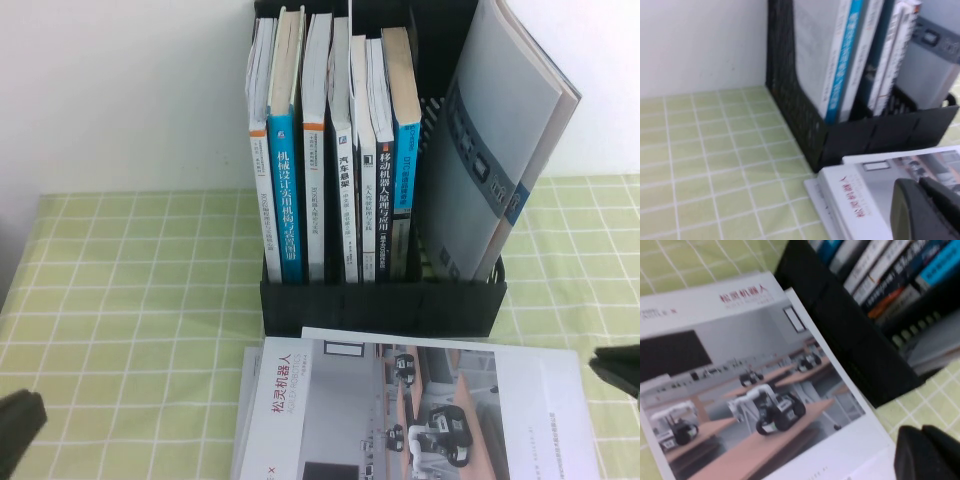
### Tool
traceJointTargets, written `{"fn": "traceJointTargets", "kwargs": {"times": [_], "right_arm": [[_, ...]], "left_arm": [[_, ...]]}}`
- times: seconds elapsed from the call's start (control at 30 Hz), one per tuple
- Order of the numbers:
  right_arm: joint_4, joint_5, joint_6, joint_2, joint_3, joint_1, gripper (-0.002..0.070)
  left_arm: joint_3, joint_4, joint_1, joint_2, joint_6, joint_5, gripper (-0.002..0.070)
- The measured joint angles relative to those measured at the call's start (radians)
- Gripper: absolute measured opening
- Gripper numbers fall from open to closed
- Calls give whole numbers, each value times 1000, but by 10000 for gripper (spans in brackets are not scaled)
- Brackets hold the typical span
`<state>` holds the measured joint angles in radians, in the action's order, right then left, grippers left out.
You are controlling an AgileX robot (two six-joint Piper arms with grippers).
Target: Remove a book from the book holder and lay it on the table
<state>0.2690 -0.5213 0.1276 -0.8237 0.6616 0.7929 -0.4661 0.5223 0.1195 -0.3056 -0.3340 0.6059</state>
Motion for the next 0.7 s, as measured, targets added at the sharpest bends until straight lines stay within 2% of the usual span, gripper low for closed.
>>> {"fn": "traceJointTargets", "kwargs": {"times": [0.27,0.7], "right_arm": [[75,75,-103,26,-97,-78,-1],[79,81,-128,26,-98,-79,-1]], "left_arm": [[150,-3,0,-4,-7,-185,-3],[165,-5,0,-4,-25,-205,-3]]}}
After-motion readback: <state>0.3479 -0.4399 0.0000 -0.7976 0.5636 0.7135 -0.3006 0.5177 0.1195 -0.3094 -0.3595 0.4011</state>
